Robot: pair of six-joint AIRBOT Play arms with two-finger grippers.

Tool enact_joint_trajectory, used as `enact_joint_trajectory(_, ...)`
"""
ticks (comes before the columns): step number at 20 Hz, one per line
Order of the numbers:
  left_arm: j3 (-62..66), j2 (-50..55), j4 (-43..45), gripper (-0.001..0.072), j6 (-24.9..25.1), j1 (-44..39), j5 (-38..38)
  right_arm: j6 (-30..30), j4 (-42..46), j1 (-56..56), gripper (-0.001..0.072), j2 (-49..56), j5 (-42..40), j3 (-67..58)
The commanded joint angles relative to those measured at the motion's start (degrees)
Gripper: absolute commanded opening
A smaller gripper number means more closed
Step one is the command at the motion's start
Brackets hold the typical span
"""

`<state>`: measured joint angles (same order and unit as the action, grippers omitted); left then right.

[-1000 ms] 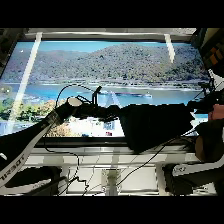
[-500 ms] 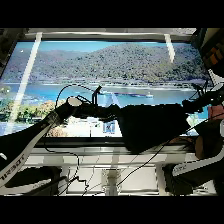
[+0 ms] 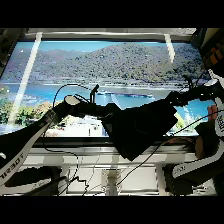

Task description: Fold the clothes and pants, and hang the long-sleeved shirts on hangers.

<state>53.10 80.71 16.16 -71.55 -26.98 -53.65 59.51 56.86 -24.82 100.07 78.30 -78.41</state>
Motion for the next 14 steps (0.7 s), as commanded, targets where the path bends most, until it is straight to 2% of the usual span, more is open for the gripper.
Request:
enact_joint_trajectory(1, 0.02, 0.02, 0.00, 0.0650, 0.00, 2.64, -3.04, 1.92, 7.41, 1.27, 0.0694, 0.04, -2.73, -1.31)
enact_joint_trajectory(4, 0.02, 0.02, 0.00, 0.0650, 0.00, 3.10, -3.23, 2.78, 12.28, 1.31, 0.0685, 0.28, 0.81, -1.44)
enact_joint_trajectory(7, 0.02, 0.02, 0.00, 0.0650, 0.00, 3.10, -3.23, -0.44, 13.38, 1.29, 0.0658, 1.90, 5.99, -1.44)
enact_joint_trajectory(12, 0.02, 0.02, -0.44, 0.0650, 0.00, 3.17, -3.23, -1.99, 16.96, 0.94, 0.0656, 2.08, 6.62, -1.44)
enact_joint_trajectory(13, 0.02, 0.02, -0.42, 0.0650, 0.00, 3.17, -3.23, -1.99, 16.76, 0.50, 0.0630, 2.08, 7.67, -1.44)
enact_joint_trajectory(14, 0.02, 0.02, -0.42, 0.0650, 0.00, 3.17, -3.21, -1.79, 15.78, 0.17, 0.0554, 2.08, 8.52, -1.42)
